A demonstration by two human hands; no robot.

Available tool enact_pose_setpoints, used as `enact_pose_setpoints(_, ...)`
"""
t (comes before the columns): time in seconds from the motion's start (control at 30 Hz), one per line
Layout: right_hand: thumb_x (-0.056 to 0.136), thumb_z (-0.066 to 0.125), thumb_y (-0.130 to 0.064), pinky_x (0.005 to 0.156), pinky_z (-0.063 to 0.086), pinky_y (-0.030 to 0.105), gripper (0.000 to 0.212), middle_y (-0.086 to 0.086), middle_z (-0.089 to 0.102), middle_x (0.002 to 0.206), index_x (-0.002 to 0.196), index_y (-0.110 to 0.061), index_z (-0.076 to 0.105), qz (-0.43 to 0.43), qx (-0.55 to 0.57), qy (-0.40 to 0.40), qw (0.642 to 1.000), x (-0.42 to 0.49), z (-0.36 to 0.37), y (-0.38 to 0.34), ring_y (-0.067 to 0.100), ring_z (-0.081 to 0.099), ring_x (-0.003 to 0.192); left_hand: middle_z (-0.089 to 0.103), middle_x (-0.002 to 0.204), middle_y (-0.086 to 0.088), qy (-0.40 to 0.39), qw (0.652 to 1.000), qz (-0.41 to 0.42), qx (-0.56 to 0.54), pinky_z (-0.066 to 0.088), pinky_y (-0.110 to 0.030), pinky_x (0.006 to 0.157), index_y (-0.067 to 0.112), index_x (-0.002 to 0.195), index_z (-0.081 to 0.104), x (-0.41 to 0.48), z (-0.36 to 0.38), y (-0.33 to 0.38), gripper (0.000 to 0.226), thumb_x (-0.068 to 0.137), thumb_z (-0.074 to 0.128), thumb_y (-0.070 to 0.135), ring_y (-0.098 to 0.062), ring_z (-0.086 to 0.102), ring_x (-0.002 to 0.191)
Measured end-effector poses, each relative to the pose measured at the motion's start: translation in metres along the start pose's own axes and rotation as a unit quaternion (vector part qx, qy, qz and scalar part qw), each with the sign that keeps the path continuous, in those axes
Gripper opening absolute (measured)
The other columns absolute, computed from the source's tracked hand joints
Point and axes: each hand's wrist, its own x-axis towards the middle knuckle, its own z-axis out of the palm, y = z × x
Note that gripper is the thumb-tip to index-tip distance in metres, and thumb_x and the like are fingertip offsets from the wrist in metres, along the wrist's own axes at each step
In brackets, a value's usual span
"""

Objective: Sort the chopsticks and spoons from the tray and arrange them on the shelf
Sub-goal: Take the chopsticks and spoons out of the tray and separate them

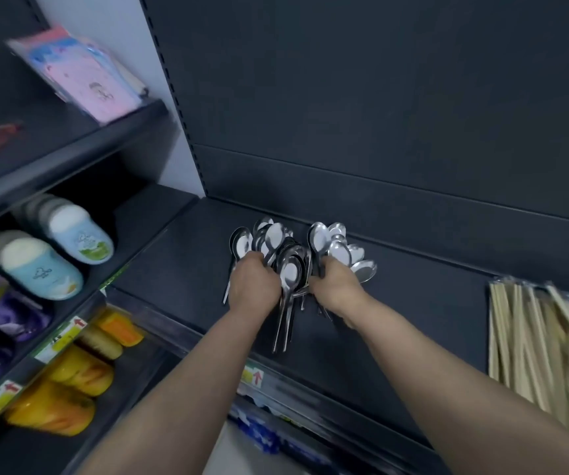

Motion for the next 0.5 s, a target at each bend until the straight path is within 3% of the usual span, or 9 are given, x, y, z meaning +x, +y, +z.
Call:
enact_pose_setpoints(0.1, 0.092, 0.052, -0.022, 0.071, 0.042, 0.026, 0.021, 0.01, 0.061, 0.111, 0.105, -0.01, 0.063, -0.039, -0.111, -0.017, 0.993, -0.003, -0.009, -0.002, 0.028, 0.059, 0.099, 0.05, 0.131, -0.016, 0.007, 0.996, 0.02, 0.081, 0.043, -0.042, 0.093, 0.009, 0.128, 0.054, 0.002, 0.0, 0.002, 0.037, 0.092, 0.044, 0.011, -0.035, 0.044, 0.12)
enact_pose_setpoints(0.17, 0.092, 0.05, -0.026, 0.078, 0.045, 0.029, 0.025, 0.008, 0.058, 0.119, 0.111, -0.017, 0.064, -0.057, -0.162, -0.004, 0.985, -0.007, -0.018, 0.001, 0.027, 0.056, 0.107, 0.049, 0.132, -0.016, 0.012, 0.994, 0.051, 0.096, 0.04, -0.043, 0.095, 0.011, 0.129, 0.054, 0.0, 0.002, 0.009, 0.039, 0.091, 0.045, 0.011, -0.036, 0.041, 0.122)
enact_pose_setpoints(0.3, 0.092, 0.049, -0.027, 0.091, 0.041, 0.036, 0.036, 0.005, 0.051, 0.127, 0.127, -0.025, 0.055, -0.07, -0.279, 0.028, 0.957, -0.026, -0.05, 0.017, 0.027, 0.045, 0.118, 0.06, 0.124, -0.011, -0.002, 0.984, 0.15, 0.093, 0.041, -0.036, 0.098, 0.016, 0.118, 0.065, -0.012, 0.022, 0.04, 0.033, 0.089, 0.05, 0.013, -0.032, 0.05, 0.118)
enact_pose_setpoints(0.5, 0.095, 0.048, -0.033, 0.093, 0.04, 0.035, 0.033, 0.004, 0.053, 0.126, 0.127, -0.026, 0.054, -0.025, -0.329, 0.064, 0.942, -0.074, -0.121, 0.084, 0.026, 0.045, 0.122, 0.07, 0.112, 0.0, -0.106, 0.964, 0.238, 0.056, 0.048, -0.034, 0.093, 0.021, 0.102, 0.07, -0.061, 0.08, 0.103, 0.021, 0.091, 0.053, 0.015, -0.022, 0.062, 0.109)
